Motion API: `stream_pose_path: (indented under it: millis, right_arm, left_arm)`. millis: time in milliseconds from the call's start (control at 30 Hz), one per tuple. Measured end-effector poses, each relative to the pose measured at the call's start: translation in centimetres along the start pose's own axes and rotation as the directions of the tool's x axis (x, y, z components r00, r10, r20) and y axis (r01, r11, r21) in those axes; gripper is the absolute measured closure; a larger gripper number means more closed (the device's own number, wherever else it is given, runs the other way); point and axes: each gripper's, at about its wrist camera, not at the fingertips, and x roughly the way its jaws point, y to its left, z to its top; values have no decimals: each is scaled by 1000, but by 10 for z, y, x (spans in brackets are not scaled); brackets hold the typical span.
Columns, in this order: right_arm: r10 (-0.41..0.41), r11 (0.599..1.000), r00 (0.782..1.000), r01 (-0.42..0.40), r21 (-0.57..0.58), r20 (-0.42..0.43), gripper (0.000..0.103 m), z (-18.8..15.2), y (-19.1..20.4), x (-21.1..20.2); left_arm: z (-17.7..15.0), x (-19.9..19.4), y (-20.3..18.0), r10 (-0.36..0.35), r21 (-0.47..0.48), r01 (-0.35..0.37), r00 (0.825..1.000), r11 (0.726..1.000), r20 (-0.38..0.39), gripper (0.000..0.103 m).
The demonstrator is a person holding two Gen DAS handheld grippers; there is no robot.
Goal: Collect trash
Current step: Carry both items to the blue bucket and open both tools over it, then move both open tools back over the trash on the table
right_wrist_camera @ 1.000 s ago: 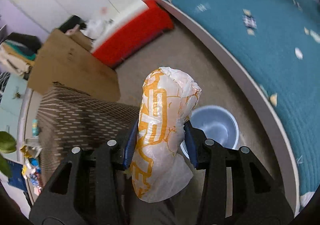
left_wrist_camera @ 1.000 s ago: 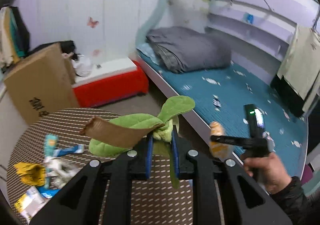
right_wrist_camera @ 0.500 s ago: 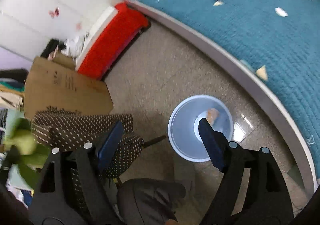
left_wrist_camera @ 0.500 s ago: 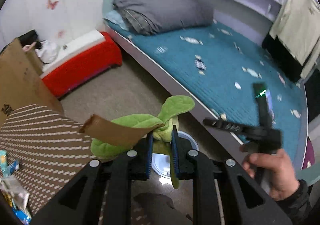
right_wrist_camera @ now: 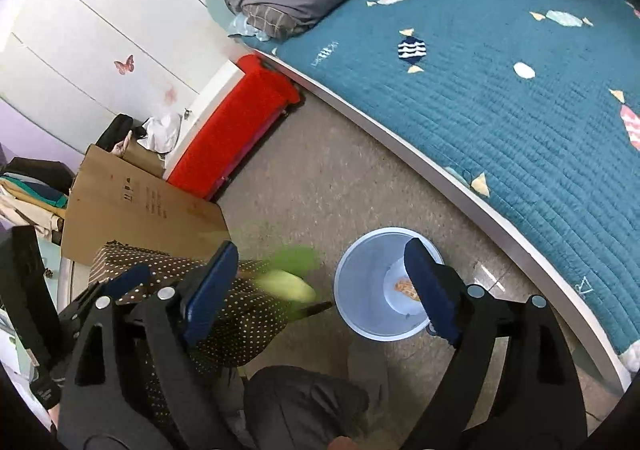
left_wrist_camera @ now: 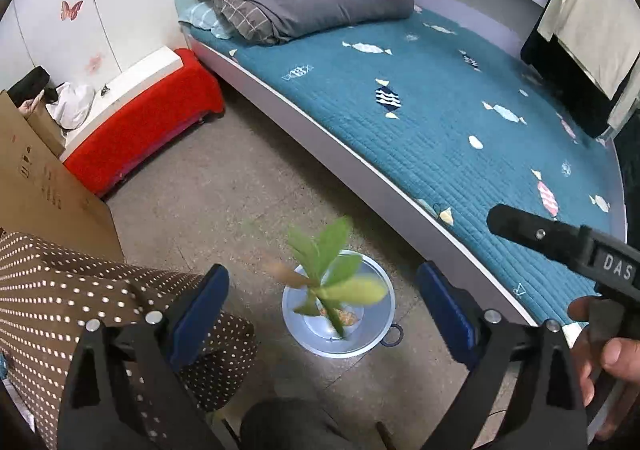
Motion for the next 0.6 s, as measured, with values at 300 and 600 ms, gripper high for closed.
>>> stream_pose_path:
  millis: [300, 600]
  right_arm:
    - [3, 999, 993, 3, -51, 115, 6, -8, 32, -25]
    - [4, 981, 983, 32, -192, 184, 6, -17, 91, -57]
  left_arm:
    - [-11, -55, 23, 59, -50, -55, 994, 997, 87, 10]
    - [-32, -134, 41, 91, -115, -66, 969, 991, 229, 9]
